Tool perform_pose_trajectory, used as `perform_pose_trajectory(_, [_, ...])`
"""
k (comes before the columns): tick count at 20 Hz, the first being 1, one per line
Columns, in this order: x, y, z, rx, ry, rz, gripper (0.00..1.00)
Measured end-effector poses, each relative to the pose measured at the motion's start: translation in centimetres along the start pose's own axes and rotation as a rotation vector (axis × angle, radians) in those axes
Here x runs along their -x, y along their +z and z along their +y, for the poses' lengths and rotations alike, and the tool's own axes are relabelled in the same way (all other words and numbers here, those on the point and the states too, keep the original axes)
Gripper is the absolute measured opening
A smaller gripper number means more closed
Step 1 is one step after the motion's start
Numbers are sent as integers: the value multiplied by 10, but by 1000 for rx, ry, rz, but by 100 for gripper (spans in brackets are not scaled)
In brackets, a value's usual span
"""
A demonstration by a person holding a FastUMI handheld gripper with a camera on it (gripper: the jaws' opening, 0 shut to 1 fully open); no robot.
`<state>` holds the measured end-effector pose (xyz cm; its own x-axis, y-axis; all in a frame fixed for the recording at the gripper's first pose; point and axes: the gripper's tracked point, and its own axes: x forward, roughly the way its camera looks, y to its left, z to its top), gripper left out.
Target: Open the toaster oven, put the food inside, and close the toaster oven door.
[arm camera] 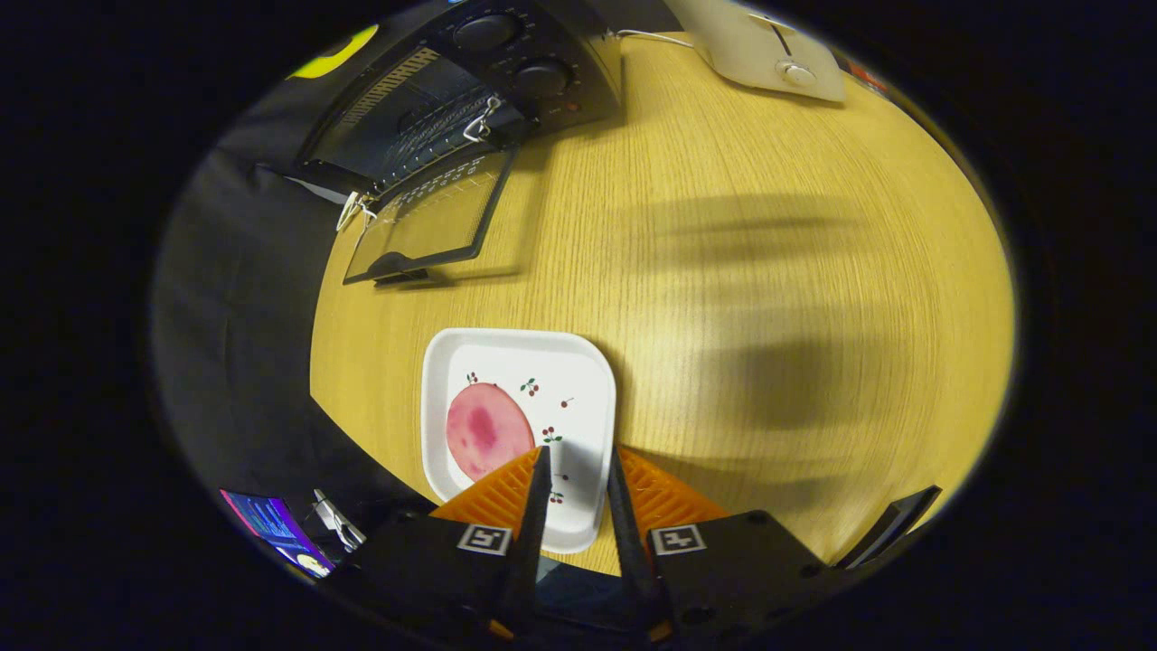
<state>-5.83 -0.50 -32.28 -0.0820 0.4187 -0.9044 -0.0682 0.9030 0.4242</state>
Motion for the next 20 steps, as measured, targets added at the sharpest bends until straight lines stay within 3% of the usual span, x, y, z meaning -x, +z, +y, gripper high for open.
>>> perform_pose_trajectory(2, [-3, -1, 0, -8, 7, 9, 37])
perform_pose_trajectory(4, [-5, -2, -11, -20, -26, -5, 37])
perform_pose_trajectory(6, [-6, -2, -9, -58, 12, -6, 6])
perform_pose_trajectory(11, [-8, -4, -1, -100, 65, -30, 2])
perform_pose_trajectory(15, [-5, -12, 14, -166, 160, -36, 2])
perform_pose_trajectory(20, [-1, -12, 30, -239, 199, -106, 2])
